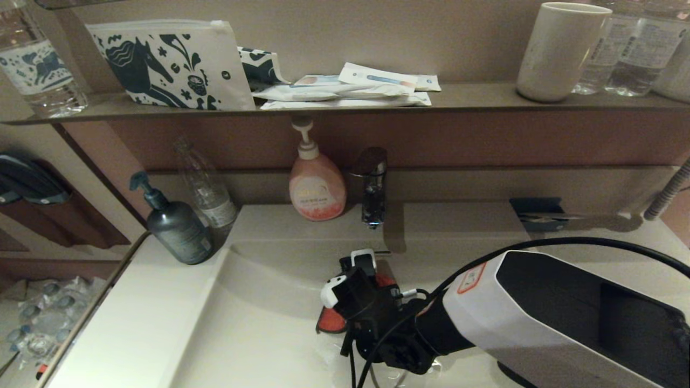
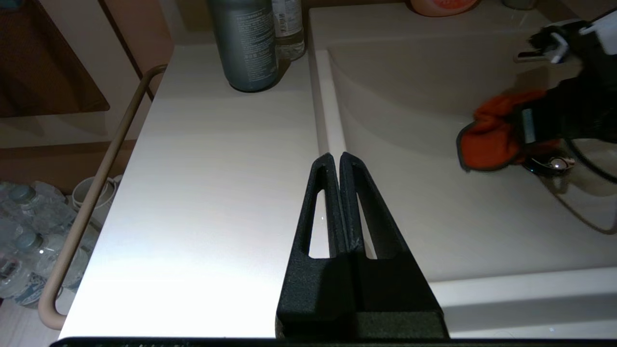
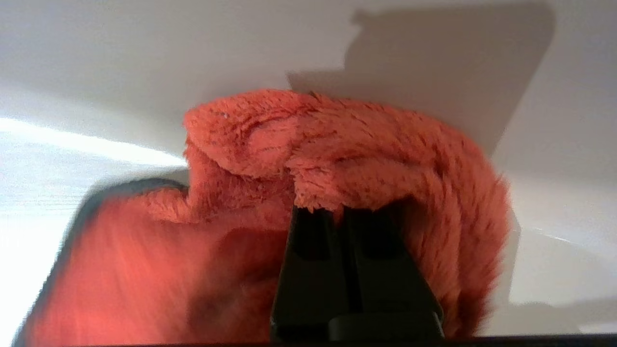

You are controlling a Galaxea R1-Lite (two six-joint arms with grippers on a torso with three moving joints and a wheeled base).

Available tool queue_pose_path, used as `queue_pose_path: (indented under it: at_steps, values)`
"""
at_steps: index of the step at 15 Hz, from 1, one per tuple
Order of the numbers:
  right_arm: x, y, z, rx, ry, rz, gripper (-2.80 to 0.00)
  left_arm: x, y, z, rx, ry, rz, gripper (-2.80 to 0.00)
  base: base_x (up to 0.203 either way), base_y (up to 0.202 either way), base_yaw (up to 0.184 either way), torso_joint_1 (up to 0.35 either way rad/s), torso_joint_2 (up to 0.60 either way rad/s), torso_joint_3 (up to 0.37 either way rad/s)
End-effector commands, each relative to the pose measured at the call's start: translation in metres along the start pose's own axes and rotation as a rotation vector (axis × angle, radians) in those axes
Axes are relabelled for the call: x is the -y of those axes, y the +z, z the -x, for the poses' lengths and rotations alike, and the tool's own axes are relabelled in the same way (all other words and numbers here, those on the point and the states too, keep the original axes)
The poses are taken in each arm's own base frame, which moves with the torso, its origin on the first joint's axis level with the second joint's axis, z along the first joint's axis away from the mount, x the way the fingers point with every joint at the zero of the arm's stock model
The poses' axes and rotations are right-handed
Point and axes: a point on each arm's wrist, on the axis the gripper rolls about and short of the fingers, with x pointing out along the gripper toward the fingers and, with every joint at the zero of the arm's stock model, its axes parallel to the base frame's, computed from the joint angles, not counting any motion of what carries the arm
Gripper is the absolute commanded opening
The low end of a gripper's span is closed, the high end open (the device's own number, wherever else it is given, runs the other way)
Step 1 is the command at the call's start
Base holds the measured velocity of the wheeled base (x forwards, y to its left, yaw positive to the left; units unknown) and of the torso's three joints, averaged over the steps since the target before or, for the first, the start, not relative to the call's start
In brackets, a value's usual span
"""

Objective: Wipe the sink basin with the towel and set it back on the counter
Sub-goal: Wipe the sink

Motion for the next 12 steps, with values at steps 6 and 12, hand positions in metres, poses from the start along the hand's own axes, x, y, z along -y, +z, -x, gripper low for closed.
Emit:
queue_pose_path:
  at_steps: [6, 12]
  values:
    - [0.053, -0.005, -0.01, -0.04, -0.1, -0.022, -2.8, 0.0, 0.0, 0.0, -0.001, 0.0, -0.001, -2.8, 0.0, 0.0, 0.0, 0.0, 0.0, 0.0]
    - [0.089, 0.006, -0.003, -0.051, -0.15, -0.052, -2.8, 0.0, 0.0, 0.0, -0.001, 0.0, -0.001, -2.8, 0.0, 0.0, 0.0, 0.0, 0.0, 0.0]
